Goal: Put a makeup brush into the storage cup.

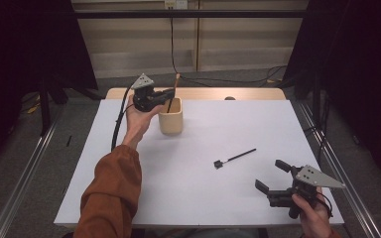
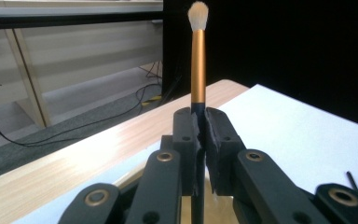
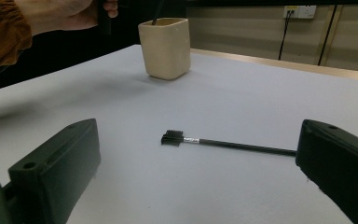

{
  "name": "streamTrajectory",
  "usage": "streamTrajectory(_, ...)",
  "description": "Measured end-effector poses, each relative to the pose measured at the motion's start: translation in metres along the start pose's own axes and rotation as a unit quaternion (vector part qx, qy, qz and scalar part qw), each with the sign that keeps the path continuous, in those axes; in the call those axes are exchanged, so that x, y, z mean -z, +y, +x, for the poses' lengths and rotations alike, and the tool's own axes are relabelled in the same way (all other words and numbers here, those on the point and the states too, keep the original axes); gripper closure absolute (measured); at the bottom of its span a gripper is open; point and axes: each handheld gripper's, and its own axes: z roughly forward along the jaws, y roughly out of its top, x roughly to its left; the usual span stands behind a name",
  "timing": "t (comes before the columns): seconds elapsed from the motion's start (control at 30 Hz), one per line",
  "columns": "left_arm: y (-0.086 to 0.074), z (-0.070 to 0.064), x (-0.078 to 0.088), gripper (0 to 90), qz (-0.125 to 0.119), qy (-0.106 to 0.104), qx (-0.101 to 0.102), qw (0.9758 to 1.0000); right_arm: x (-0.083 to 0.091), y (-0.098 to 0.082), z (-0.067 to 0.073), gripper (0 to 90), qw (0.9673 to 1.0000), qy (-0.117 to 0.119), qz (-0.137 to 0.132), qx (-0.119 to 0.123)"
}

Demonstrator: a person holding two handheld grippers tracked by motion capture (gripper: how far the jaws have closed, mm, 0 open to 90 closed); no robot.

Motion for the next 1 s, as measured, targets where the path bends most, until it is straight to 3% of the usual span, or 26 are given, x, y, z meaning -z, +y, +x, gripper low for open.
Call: streamTrajectory(1.0,-0.023,0.002,0.001,83.6,0.008,-0.002,0.007,0.9999,0.000,0.000,0.000,0.0,1.0000,0.001,0.000,0.000)
